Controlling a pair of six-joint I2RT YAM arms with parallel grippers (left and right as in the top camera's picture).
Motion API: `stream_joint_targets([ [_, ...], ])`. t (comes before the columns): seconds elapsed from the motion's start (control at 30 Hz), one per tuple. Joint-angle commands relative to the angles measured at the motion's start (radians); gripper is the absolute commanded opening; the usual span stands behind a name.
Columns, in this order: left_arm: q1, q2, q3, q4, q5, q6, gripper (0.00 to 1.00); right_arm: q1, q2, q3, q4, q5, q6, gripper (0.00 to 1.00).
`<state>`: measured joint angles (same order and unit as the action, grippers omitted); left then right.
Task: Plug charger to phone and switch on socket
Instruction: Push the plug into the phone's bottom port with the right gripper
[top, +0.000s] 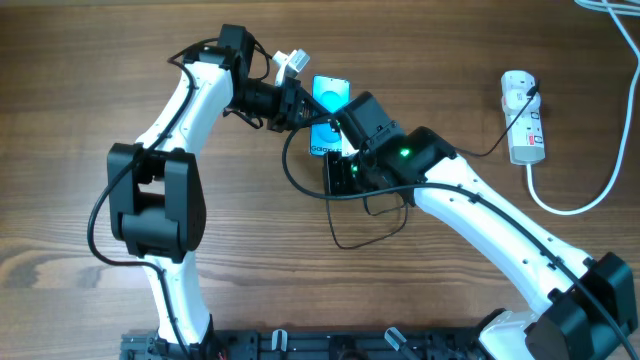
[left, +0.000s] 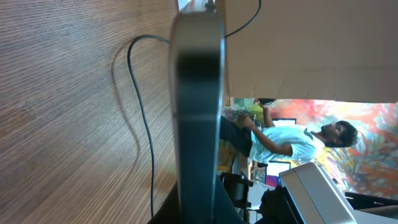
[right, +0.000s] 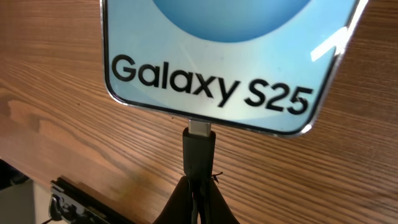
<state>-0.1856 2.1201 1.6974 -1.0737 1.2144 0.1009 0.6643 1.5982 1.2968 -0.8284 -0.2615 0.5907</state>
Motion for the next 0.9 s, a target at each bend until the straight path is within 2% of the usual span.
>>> stream_joint_targets([
  [0.0,-0.019,-0.033,0.014,-0.004,0.051,0.027,0.04,-0.001,0.008,0.011,0.009,-0.002,0.015,0.04],
  [0.87,-0.020,-0.033,0.014,-0.004,0.005,0.027,0.04,-0.018,0.008,0.011,0.014,0.051,0.014,0.05],
])
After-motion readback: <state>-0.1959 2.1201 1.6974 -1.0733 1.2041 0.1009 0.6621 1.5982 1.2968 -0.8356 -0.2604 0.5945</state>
